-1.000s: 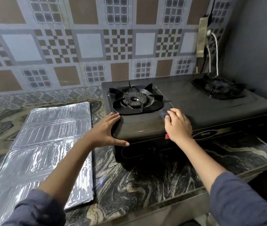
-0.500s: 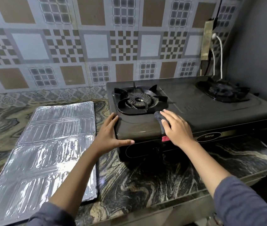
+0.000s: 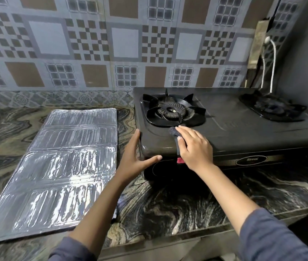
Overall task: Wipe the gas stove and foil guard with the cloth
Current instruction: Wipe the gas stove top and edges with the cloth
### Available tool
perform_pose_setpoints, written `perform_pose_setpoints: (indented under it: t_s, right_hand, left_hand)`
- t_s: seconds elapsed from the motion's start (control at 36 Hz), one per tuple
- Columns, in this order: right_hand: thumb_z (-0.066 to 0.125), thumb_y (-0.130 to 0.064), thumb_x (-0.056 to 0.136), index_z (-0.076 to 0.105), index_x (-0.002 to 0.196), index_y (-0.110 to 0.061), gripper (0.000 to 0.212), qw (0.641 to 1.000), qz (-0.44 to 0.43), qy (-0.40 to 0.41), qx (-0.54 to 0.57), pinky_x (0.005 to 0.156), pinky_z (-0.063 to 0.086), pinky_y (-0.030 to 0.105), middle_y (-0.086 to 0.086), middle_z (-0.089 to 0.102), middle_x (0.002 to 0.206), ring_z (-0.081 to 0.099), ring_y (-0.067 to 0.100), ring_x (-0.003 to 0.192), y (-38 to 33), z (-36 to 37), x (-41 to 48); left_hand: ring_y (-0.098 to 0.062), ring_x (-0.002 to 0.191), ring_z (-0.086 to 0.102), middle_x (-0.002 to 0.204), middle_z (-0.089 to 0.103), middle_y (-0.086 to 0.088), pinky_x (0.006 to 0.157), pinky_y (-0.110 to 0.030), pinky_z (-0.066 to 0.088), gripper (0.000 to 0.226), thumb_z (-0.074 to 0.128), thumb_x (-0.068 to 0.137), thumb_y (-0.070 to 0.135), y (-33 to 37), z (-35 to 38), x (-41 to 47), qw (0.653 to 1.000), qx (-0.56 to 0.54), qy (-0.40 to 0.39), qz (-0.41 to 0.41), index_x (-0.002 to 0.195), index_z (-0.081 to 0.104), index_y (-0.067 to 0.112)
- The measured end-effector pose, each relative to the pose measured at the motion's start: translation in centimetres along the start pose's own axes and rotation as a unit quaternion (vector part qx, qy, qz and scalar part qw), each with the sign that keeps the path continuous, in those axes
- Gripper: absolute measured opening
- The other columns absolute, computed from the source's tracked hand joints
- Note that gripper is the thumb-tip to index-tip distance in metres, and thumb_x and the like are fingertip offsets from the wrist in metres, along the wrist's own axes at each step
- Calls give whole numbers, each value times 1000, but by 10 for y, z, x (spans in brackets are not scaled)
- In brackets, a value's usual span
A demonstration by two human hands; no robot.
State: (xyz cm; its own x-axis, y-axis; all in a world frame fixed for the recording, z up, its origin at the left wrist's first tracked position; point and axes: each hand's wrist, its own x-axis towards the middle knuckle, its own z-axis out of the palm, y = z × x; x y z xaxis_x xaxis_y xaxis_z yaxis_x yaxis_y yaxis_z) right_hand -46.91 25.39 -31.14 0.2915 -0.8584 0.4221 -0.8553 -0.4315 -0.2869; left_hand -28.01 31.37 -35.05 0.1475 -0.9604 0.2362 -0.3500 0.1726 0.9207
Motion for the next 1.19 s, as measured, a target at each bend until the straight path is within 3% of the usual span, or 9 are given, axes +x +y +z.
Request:
perform_pose_setpoints:
  t_s: [0.25,0.39,0.61,0.83,1.0,1.11,1.19]
  right_hand:
    - [19,-41,84,54,130,-22,60,995,-92,-35,15,105,31,24,-7,54,135,46,13,127,-11,1,11]
    - [29,-35,89,48,133,-24,49,986,-135,-83,46,108,32,31,-7,49,140,40,13,132,-20,5,19]
    - [37,-31,96,40,139,-28,43,970,-175,-154,66,113,26,36,-8,38,148,30,14,138,-32,13,34]
    - [40,-27,95,42,137,-25,42,943,-213,-232,108,115,21,35,-4,36,149,29,17,139,-47,23,65]
    - [41,-26,90,55,124,-12,40,924,-257,-263,109,112,21,31,6,47,137,36,22,133,-59,29,77]
    - [32,-34,76,62,107,-7,51,907,-300,-278,101,103,31,33,11,59,118,47,25,119,-67,25,78]
    - [31,-37,76,65,96,-7,50,897,-322,-288,91,98,37,36,11,61,103,51,24,108,-68,24,76]
  left_hand:
    - [3,139,25,154,27,11,117,-27,24,85,71,77,35,-14,21,-30,995,-58,64,-46,147,24,24]
    - [3,136,32,149,36,14,115,-32,30,67,64,86,31,-16,36,-44,992,-72,81,-59,144,30,30]
    - [-1,135,37,145,43,9,114,-37,33,61,63,87,28,-26,53,-53,984,-68,141,-85,142,36,23]
    - [-1,132,41,142,46,9,113,-38,34,66,63,79,41,-27,62,-53,975,-91,182,-93,140,41,25]
    - [-1,131,42,140,47,13,112,-33,34,57,64,84,28,-25,63,-55,972,-115,185,-91,137,42,31]
    - [4,128,43,134,48,21,112,-30,35,55,64,86,17,-24,61,-56,970,-121,191,-93,128,41,44]
    - [2,129,43,135,47,19,112,-30,35,56,64,86,17,-23,60,-56,971,-123,184,-88,132,41,38]
